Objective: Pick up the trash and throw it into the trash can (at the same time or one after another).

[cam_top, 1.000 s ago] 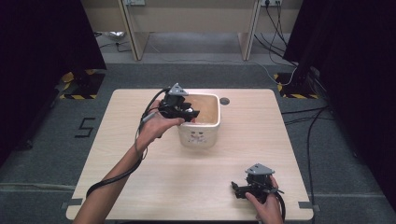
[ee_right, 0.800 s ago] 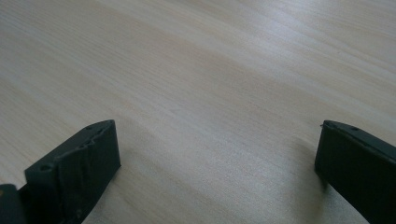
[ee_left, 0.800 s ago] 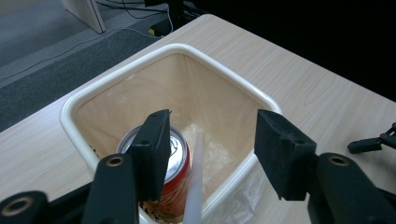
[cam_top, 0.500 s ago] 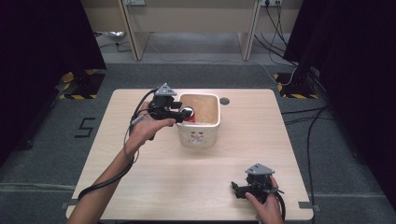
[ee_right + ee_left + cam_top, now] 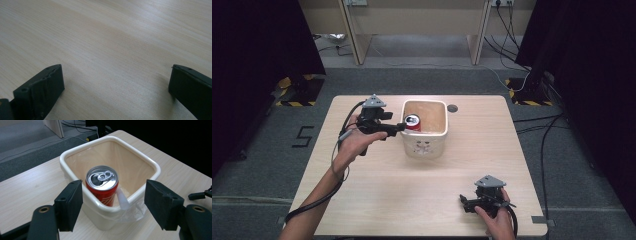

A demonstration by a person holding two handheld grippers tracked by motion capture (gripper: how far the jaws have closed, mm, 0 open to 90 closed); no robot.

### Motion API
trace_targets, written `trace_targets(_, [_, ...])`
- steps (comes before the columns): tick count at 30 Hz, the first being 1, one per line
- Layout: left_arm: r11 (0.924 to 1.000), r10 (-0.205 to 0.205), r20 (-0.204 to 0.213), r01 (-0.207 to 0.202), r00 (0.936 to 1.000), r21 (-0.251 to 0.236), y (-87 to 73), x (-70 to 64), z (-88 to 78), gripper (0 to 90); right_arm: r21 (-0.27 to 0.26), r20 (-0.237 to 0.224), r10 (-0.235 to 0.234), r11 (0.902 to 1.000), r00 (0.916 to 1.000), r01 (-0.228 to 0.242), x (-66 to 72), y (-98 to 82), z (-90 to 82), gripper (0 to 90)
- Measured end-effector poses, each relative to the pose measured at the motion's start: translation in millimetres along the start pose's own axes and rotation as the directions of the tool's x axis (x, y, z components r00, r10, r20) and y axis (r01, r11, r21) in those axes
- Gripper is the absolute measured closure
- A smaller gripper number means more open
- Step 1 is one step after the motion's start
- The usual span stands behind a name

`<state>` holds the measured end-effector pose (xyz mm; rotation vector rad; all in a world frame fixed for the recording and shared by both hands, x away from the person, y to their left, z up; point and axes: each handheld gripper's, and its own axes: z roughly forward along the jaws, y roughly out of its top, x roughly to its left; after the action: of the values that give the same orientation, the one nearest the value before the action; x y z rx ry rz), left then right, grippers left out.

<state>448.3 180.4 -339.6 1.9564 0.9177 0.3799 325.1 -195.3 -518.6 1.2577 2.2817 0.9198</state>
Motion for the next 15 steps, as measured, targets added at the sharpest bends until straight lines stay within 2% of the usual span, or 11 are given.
trace_targets(6, [0.9996,-0.023,-0.004,0.023,0.9997,-0.013,-10.1,7.4,-8.6,30.0,0.001,0.000,0.001,1.0000,1.0000,-0.001,0.0,0.0,-0.1,0.3])
trace_targets(15, [0.9995,-0.026,-0.021,0.026,0.9994,-0.019,-30.3,10.3,-21.2,28.0,0.001,0.000,0.002,1.0000,1.0000,-0.002,0.2,0.0,-0.1,0.3])
